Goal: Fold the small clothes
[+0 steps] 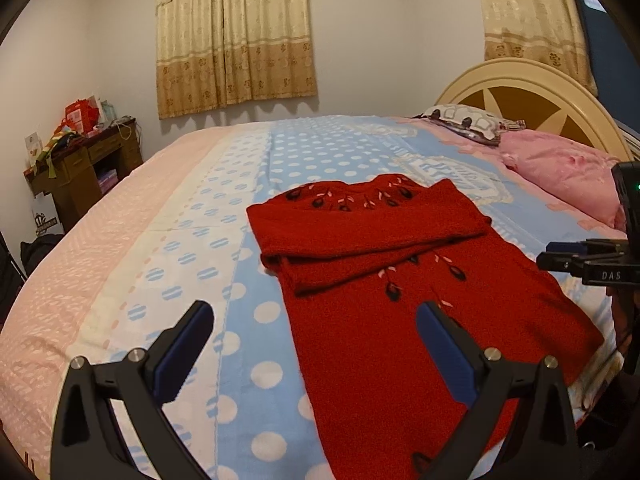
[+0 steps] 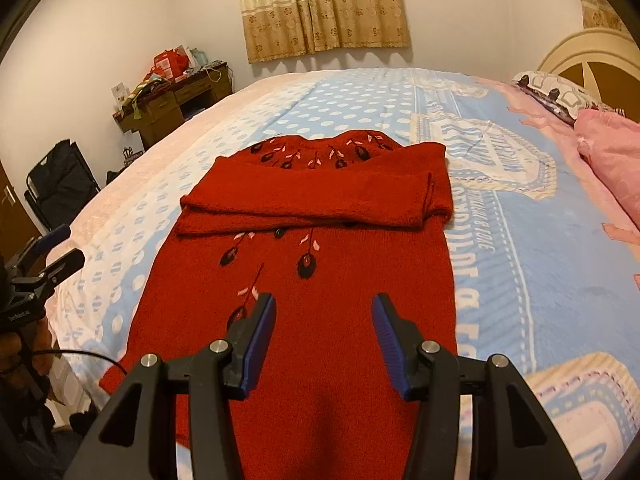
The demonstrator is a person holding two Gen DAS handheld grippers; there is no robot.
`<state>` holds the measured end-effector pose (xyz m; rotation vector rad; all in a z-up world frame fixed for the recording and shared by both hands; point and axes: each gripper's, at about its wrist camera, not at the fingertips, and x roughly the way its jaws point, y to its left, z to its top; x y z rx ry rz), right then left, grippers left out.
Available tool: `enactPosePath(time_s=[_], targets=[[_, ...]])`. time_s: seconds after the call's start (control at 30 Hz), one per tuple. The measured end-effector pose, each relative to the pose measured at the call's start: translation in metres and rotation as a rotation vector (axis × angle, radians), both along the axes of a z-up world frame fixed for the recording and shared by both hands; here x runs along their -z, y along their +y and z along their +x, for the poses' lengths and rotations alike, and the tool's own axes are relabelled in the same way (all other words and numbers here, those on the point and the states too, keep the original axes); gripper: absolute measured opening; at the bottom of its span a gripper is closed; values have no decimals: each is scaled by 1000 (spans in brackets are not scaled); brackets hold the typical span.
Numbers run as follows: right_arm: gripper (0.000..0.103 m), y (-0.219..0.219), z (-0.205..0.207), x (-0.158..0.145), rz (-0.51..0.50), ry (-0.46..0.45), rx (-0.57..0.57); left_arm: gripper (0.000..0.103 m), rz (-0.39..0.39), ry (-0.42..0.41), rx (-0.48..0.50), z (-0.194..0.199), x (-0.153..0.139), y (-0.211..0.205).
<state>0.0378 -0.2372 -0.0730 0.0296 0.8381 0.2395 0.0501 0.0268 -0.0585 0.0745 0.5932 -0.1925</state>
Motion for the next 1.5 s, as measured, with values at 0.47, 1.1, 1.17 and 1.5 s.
enactPosePath(time_s=[0.47, 1.1, 1.17, 1.5], targets=[[52, 0, -40, 15, -17, 32, -18, 103, 45, 123, 35, -37, 29, 6], [52, -38, -73, 29, -29, 63, 59, 63, -129, 474, 108, -31, 102, 19], [52, -40, -74, 31, -30, 69, 65, 62, -160, 508, 111, -32, 108, 20], [52, -50, -82, 40, -33, 96, 74, 45, -168, 514, 186, -44, 101, 8]])
